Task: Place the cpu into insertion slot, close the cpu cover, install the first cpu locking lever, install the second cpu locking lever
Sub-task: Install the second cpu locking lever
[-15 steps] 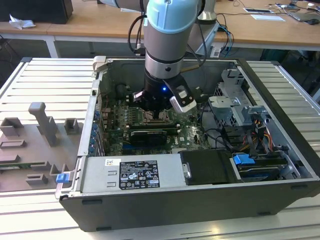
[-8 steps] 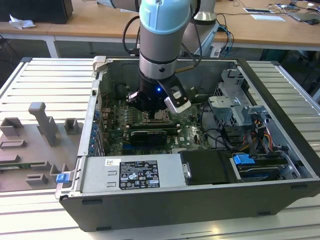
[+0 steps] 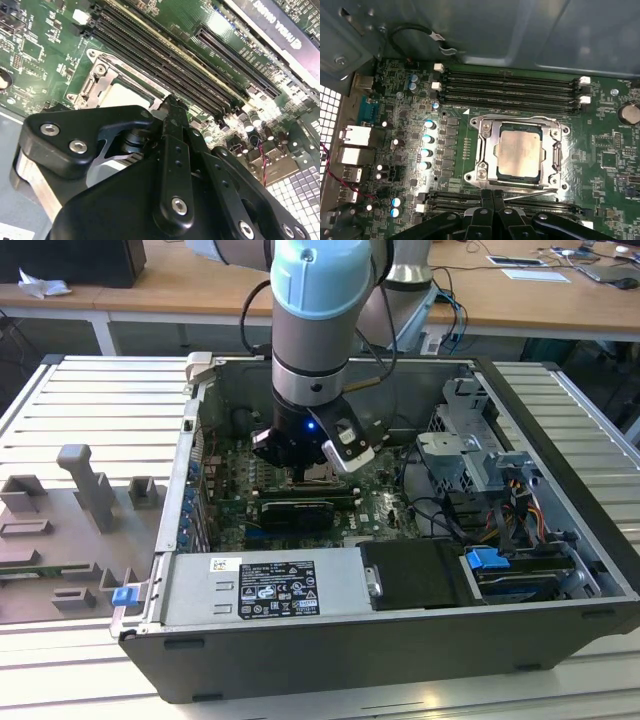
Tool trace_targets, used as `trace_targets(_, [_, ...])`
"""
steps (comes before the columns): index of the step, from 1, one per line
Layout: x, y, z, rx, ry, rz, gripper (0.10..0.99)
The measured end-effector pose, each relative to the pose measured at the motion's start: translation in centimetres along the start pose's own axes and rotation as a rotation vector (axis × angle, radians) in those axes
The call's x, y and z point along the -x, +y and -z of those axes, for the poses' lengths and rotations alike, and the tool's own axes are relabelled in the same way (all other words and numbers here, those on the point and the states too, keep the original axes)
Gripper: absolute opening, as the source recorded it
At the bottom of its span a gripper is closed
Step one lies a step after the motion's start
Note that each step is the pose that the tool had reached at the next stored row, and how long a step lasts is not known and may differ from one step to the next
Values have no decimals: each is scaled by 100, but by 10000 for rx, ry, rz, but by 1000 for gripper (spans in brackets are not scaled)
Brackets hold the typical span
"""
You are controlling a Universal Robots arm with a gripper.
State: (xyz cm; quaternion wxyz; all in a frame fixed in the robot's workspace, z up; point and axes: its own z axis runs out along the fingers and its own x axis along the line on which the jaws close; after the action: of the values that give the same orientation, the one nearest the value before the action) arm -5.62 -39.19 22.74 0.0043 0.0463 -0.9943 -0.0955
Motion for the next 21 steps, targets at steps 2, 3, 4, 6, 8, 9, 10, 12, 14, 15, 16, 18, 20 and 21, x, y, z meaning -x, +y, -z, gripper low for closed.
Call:
trace_targets(2, [-14, -16, -24, 73, -1, 33, 106])
trace_targets(3, [-22, -30, -36, 115, -3, 50, 106])
trace_targets(4, [-29, -38, -44, 145, -2, 65, 106])
trace_targets(6, [-43, -50, -68, 217, 4, 130, 106])
trace_targets(8, [-48, -56, -97, 272, 6, 171, 106])
trace_targets(9, [-49, -62, -129, 289, 8, 193, 106])
trace_targets(10, [-48, -68, -158, 293, 11, 199, 106])
trace_targets(12, [-50, -76, -186, 307, 11, 202, 106])
trace_targets(14, [-55, -104, -190, 393, 0, 202, 106])
trace_targets(15, [-57, -112, -192, 425, -3, 205, 106])
trace_targets(16, [-60, -124, -192, 463, -6, 209, 106])
trace_targets(18, [-94, -168, -188, 630, -31, 224, 106])
trace_targets(20, [-107, -175, -193, 685, -40, 247, 106])
trace_targets(21, [-108, -176, -199, 702, -43, 260, 106])
